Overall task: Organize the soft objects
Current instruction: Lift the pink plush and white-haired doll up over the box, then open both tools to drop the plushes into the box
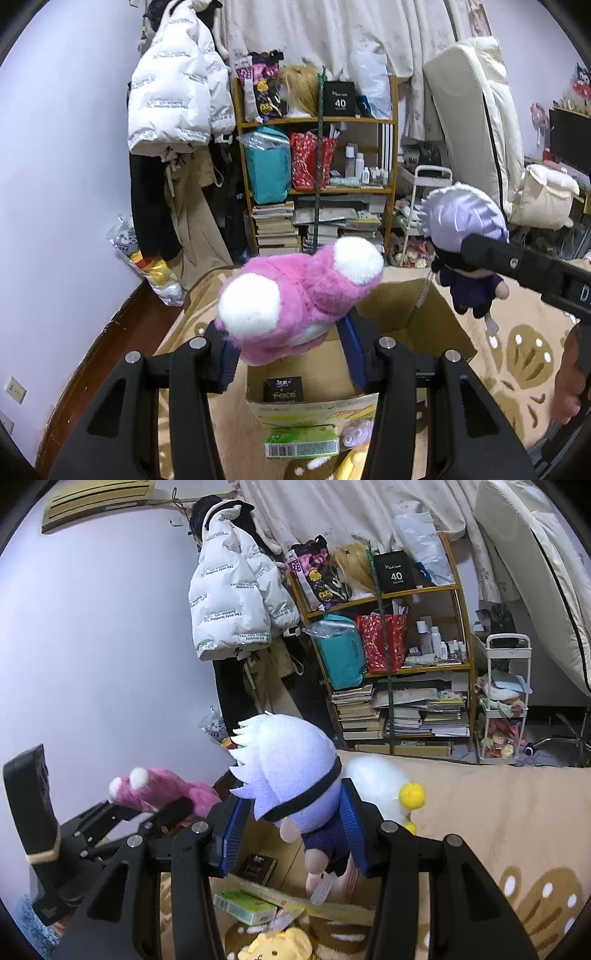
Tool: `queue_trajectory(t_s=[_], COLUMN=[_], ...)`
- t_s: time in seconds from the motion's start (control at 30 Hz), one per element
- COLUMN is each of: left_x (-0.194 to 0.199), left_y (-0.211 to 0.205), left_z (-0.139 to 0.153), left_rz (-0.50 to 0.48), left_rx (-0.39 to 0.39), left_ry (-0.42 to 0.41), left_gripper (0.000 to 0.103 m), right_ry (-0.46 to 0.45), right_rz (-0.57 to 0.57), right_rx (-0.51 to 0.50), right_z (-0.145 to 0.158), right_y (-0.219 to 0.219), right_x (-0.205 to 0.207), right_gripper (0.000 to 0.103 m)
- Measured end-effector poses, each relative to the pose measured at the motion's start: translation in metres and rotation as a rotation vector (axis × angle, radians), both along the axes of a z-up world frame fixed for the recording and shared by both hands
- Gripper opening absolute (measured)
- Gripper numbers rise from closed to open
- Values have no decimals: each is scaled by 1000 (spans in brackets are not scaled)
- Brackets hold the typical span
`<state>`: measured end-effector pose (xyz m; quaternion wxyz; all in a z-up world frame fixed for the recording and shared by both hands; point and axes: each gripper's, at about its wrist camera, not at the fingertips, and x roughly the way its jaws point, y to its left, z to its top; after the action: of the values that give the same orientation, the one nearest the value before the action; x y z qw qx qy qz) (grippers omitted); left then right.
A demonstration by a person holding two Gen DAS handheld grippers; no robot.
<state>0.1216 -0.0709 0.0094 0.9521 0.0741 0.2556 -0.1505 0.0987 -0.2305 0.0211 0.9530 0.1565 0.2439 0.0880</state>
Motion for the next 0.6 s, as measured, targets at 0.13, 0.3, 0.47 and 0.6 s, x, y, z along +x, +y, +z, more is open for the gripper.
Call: queue_trajectory(t_s=[0.13, 0.3, 0.47, 0.6], left_x=[10, 20, 29, 33], left_y=[-5, -7, -7, -6], left_z=[-17, -36, -50, -56], left_rz=[-7, -5, 14, 39], left_rx=[16, 33, 57, 86], left_ry=[48, 105, 156, 191], left_gripper=[47, 48, 51, 56], right_ry=[49, 105, 152, 184], right_rz=[10, 39, 58, 54], right_rx=[18, 28, 47, 45], right_z=[-16, -37, -50, -57], right_y=[-3, 0, -3, -4], right_x=[13, 23, 29, 30], right_gripper=[51, 51, 53, 55])
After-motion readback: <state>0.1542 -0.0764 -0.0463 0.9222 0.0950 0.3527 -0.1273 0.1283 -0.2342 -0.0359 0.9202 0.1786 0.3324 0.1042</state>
